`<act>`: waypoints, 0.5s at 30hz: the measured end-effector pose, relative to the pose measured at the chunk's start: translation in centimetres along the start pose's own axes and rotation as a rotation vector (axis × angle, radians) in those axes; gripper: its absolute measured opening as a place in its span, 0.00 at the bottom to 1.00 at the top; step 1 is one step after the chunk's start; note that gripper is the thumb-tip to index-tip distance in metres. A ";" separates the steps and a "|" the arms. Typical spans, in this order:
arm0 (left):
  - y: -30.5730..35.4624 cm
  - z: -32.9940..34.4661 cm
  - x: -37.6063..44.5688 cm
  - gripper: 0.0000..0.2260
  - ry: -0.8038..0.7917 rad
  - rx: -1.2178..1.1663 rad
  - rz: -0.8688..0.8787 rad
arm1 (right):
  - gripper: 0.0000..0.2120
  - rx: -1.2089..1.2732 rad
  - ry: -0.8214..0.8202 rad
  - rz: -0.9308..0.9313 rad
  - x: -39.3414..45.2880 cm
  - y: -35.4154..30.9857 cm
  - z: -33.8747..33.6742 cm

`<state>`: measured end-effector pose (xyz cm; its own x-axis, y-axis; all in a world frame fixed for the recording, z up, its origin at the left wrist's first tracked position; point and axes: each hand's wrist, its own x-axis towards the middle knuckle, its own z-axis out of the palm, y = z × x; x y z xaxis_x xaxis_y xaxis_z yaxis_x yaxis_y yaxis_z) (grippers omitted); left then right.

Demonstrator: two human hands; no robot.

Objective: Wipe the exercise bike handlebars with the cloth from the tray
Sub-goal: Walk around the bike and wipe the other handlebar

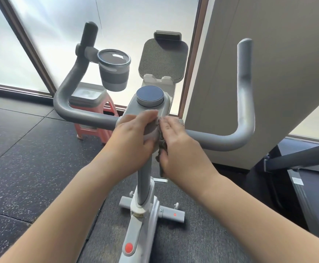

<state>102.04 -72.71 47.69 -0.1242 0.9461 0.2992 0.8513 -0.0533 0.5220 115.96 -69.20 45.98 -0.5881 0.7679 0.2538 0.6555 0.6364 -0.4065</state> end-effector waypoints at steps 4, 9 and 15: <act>0.1 -0.1 -0.2 0.26 -0.002 0.005 -0.023 | 0.34 -0.177 0.019 -0.011 -0.5 0.8 -0.1; 0.6 -0.3 -0.4 0.25 0.026 0.011 -0.025 | 0.34 -0.259 0.098 -0.038 -2.1 2.1 -1.3; 0.6 -0.1 -0.4 0.23 0.020 0.052 -0.002 | 0.31 -0.180 0.157 0.021 -4.0 3.7 -2.5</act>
<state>102.60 -73.16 47.97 -0.1354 0.9394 0.3148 0.8765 -0.0346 0.4802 121.94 -69.72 45.61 -0.5020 0.7741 0.3857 0.7489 0.6122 -0.2538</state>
